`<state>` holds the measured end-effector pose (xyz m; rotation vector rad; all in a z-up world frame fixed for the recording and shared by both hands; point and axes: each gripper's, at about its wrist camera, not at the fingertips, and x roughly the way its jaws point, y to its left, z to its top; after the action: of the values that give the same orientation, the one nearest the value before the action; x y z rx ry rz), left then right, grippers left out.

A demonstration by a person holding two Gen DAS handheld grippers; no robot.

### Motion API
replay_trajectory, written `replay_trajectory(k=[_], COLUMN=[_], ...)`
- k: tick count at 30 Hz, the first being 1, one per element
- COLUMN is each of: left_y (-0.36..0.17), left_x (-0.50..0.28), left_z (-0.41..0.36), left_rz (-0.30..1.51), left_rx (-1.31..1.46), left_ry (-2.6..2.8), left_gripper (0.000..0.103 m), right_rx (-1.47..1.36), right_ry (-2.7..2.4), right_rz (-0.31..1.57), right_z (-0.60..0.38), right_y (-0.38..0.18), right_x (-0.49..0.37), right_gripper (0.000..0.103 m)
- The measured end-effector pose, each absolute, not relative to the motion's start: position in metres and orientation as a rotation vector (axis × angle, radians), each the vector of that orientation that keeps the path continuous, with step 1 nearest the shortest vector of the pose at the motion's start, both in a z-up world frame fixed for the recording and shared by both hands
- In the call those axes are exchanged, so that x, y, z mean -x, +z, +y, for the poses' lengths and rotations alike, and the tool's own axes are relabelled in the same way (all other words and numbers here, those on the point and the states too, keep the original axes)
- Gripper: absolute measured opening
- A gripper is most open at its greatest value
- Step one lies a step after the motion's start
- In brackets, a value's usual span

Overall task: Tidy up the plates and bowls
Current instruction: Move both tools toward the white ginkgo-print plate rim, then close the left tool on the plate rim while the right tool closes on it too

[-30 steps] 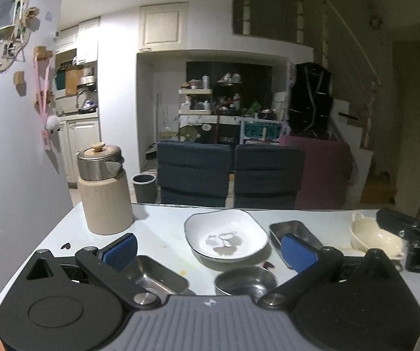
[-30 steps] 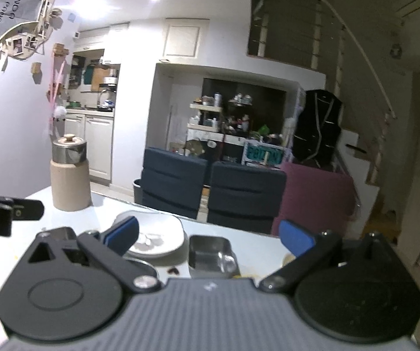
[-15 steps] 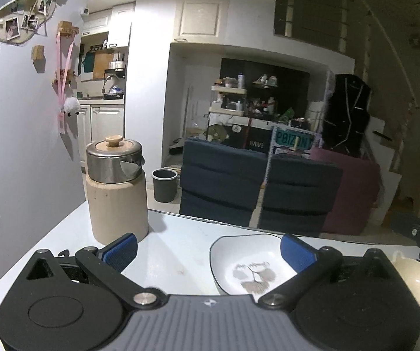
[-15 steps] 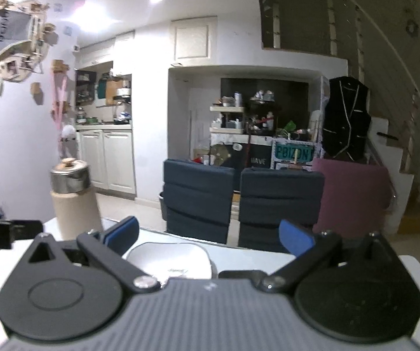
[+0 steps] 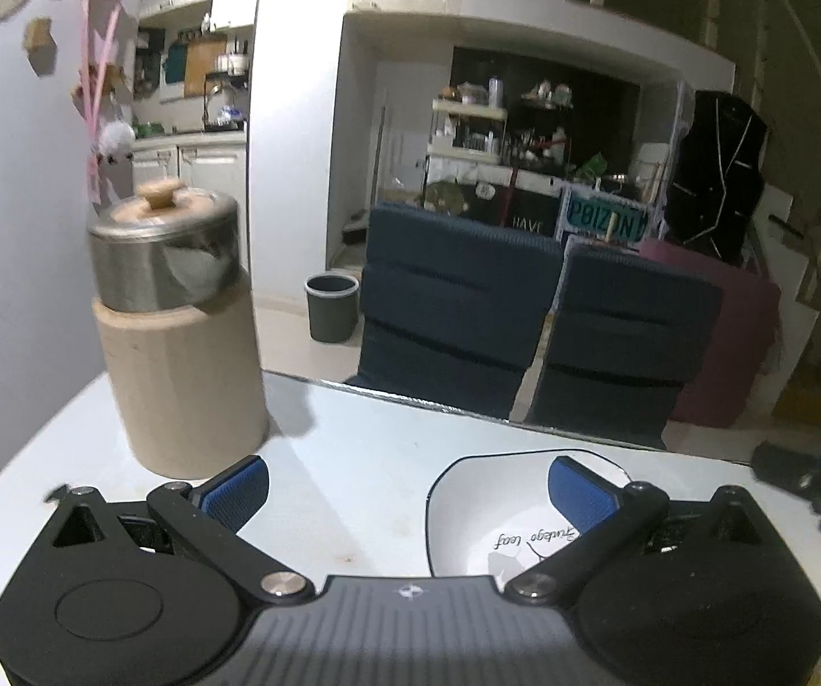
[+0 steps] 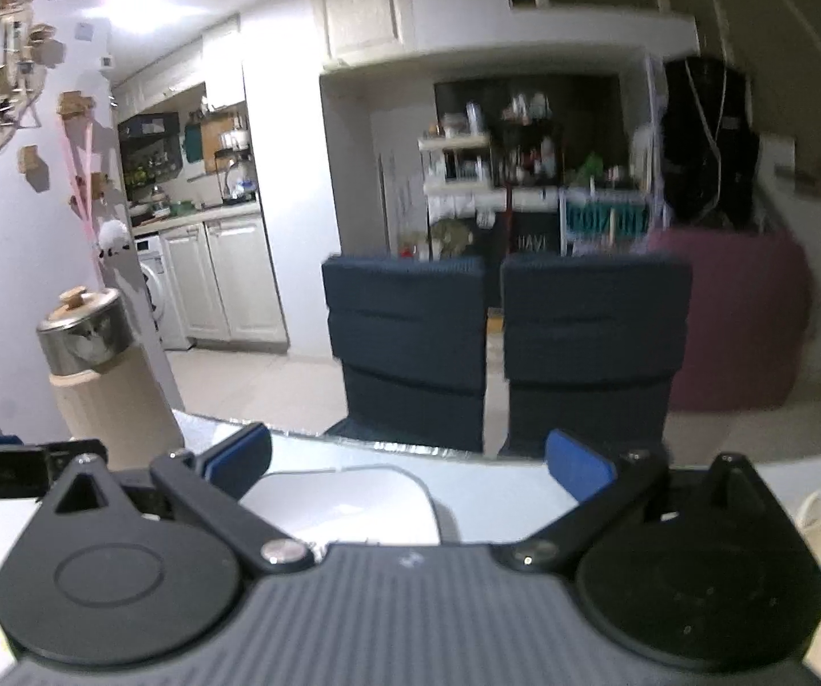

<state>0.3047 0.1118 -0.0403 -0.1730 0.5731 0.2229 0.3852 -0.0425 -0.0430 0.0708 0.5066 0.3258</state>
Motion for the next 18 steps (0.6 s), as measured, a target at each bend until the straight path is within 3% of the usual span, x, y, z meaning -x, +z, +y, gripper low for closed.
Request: replay_trajectory(k=[3, 5, 8, 10, 18], left_y=[-0.054, -0.065, -0.082, -0.091, -0.116], left_x=[-0.322, -0.332, -0.343, -0.349, -0.367], left_z=[0.117, 0.122, 0.130, 0.134, 0.138], left_rz=[0.603, 0.637, 0.674, 0.700, 0.784], left_rx=[0.231, 0.276, 0.353, 0.385, 0.411], left_ry=[0.178, 0.169, 0.161, 0.147, 0.089], left_gripper=[0.095, 0.089, 0.077, 0.067, 0.053], right_rx=[-0.087, -0.086, -0.080, -0.070, -0.039], right_ry=[0.346, 0.355, 0.361, 0.357, 0.342], right_rz=[0.577, 0.625, 0.676, 0.707, 0.783], right_z=[-0.040, -0.038, -0.034, -0.032, -0.015], right_y=[-0.060, -0.070, -0.084, -0.093, -0.114], right_x=[-0.409, -0.421, -0.433, -0.442, -0.492], right_gripper=[0.095, 0.073, 0.052, 0.044, 0.029])
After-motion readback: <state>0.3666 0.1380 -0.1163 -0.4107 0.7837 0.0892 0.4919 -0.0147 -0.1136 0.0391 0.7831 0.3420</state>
